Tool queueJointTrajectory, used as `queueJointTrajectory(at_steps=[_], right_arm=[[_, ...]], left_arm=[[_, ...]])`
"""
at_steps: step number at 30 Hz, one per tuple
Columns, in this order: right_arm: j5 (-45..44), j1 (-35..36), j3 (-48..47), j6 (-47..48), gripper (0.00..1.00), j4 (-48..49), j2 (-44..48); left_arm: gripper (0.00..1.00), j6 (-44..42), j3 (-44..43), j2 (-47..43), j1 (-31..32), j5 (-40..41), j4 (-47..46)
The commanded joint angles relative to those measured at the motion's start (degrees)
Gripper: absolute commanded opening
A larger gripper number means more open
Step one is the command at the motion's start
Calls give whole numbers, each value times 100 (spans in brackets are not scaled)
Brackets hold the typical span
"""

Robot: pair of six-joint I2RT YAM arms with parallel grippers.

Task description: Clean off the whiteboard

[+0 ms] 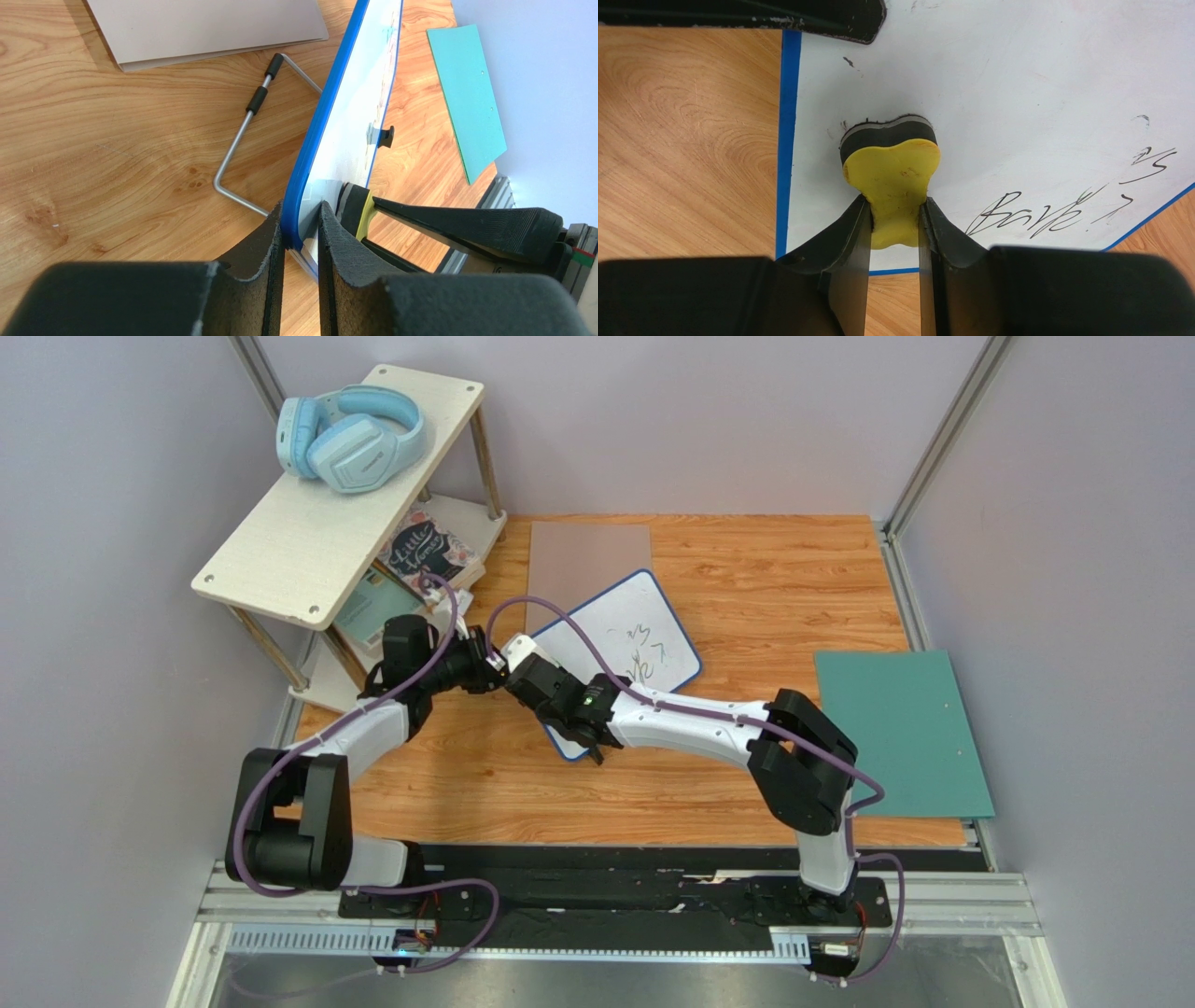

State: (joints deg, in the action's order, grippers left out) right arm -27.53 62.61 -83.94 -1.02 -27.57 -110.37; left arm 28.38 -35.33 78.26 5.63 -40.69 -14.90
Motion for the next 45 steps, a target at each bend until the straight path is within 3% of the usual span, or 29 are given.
queueJointTrajectory(at_steps=[1,9,23,27,45], right_arm=[[441,129,-341,-13,0,-503,-380],[-24,111,-878,-82,0,-670,-688],[529,-12,-1318,-109,0,-644,-653],[292,-47,-1318,-223,0,-679,-741],[-341,-1189,-852,-839,0,-987,-293]], left_arm=[[0,-500,35,-4,-9,342,277],[0,-518,35,-4,-9,333,277],[0,-527,44,14,-9,333,268],[0,-518,44,32,-9,325,277],[0,-553,79,5,-9,342,294]])
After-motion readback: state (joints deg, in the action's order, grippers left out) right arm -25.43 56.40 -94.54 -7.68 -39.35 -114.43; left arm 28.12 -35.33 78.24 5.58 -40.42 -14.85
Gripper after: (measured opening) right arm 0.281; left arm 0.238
